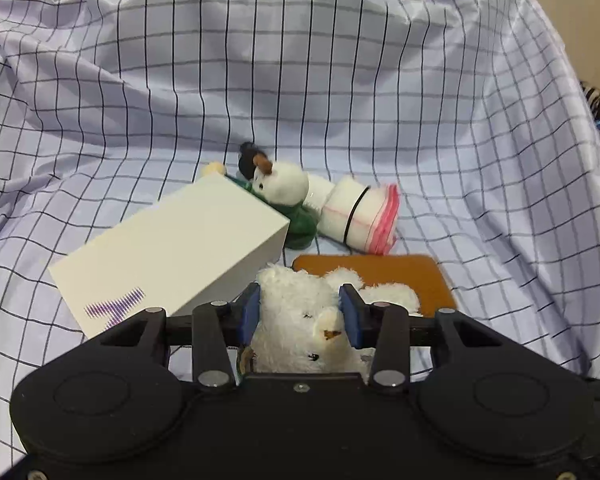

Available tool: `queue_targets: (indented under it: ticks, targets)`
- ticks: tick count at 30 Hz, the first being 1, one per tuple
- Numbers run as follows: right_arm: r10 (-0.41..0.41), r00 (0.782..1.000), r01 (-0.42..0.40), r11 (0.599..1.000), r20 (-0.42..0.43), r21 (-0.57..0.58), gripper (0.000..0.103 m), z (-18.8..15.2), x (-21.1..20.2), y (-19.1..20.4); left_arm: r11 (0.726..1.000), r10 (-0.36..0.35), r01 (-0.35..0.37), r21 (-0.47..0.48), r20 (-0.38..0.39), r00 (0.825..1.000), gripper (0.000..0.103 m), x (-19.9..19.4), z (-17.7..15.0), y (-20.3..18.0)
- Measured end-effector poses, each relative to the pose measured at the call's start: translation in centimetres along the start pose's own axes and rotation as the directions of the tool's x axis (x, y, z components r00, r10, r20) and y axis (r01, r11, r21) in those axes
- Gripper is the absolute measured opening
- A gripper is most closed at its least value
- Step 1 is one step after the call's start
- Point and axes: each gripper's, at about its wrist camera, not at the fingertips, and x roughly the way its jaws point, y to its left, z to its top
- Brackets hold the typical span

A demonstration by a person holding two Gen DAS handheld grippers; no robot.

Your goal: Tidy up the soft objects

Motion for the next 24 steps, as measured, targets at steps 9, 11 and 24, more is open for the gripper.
queue_targets:
  ticks: [9, 11, 24]
  targets:
    - [-0.013, 0.999, 0.013, 1.0, 0.044, 0.001, 0.069, 0.1, -2.2, 0.0, 1.0, -0.008, 0.009, -0.029, 0.027, 1.0, 0.042, -4.0, 0.2, 0.0]
    - [-0.011, 0.998, 0.012, 1.0, 0.06, -0.003, 0.069, 0.1, -3.1, 0.2, 0.999, 0.002, -0.001, -0.033, 0.026, 1.0, 0.042, -4.9, 0.0, 0.1]
    - [0.034, 0.988, -0.031, 0.999, 0.153, -0.023, 0.069, -2.7, -11.1, 1.1, 0.996, 0.028, -0.028, -0.085, 0.003, 1.0, 0.043, -11.2, -4.6, 1.0]
